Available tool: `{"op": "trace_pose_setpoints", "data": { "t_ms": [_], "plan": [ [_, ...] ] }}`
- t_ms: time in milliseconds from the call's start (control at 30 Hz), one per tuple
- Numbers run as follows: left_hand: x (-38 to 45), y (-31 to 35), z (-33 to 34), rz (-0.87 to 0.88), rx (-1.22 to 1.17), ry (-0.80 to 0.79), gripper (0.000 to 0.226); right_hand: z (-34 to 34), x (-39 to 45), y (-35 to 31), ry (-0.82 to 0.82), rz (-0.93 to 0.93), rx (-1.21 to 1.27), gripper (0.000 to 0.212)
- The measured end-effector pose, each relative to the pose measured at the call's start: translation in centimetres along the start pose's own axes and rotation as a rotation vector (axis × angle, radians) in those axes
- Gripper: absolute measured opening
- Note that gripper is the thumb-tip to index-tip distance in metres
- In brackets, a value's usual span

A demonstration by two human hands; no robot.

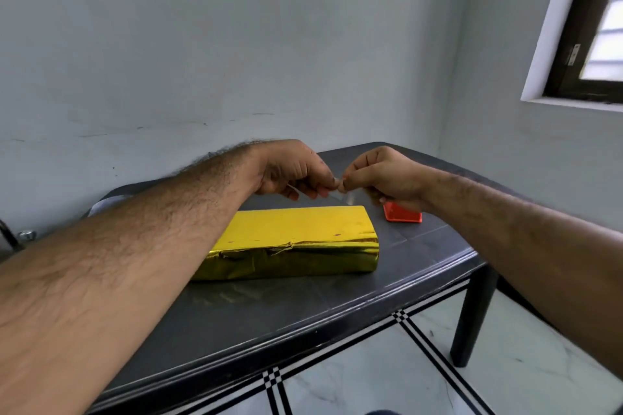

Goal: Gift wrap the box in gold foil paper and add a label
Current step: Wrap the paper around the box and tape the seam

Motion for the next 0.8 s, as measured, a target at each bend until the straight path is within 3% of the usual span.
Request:
{"op": "trace_pose_setpoints", "data": {
  "t_ms": [33, 200, 333, 433, 500, 600, 733, 800],
  "plan": [
    [-0.2, -0.3, 0.1, 0.001, -0.006, 0.011, 0.015, 0.3, 0.0, 0.0, -0.003, 0.008, -0.005, 0.007],
    [-0.6, -1.3, 0.4, 0.008, -0.047, 0.085, 0.009, 0.9, 0.2, 1.2, -0.036, 0.080, 0.001, 0.042],
    [-0.3, -2.4, 1.3, -0.028, -0.083, 0.140, 0.013, 1.0, 0.1, 2.7, -0.039, 0.181, 0.009, 0.025],
    [-0.4, -3.8, 1.0, -0.015, -0.213, 0.229, 0.003, 0.1, -0.2, 4.5, 0.079, 0.231, -0.217, 0.031],
    [-0.5, -5.0, 0.8, -0.014, -0.293, 0.234, 0.003, 0.4, -0.9, 5.0, 0.118, 0.079, -0.321, 0.033],
    [0.0, -6.5, 2.2, -0.089, -0.390, 0.125, 0.009, 2.3, -1.8, 5.5, -0.044, -0.132, -0.493, 0.050],
    [0.6, -7.5, 3.9, -0.179, -0.489, 0.065, 0.016, 4.0, -1.9, 6.7, -0.196, -0.206, -0.868, 0.047],
    [0.6, -7.9, 4.0, -0.208, -0.515, 0.069, 0.017, 4.4, -1.9, 7.2, -0.179, -0.237, -0.913, 0.043]
  ]
}}
Point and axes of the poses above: each hand's wrist, its own x-axis towards the middle knuckle, its own z-axis out of the palm, y = z × x, the point moved 4 cm from there along x, towards the middle knuckle, and after that the axes turned 11 degrees about -y, right-handed, at the moved point
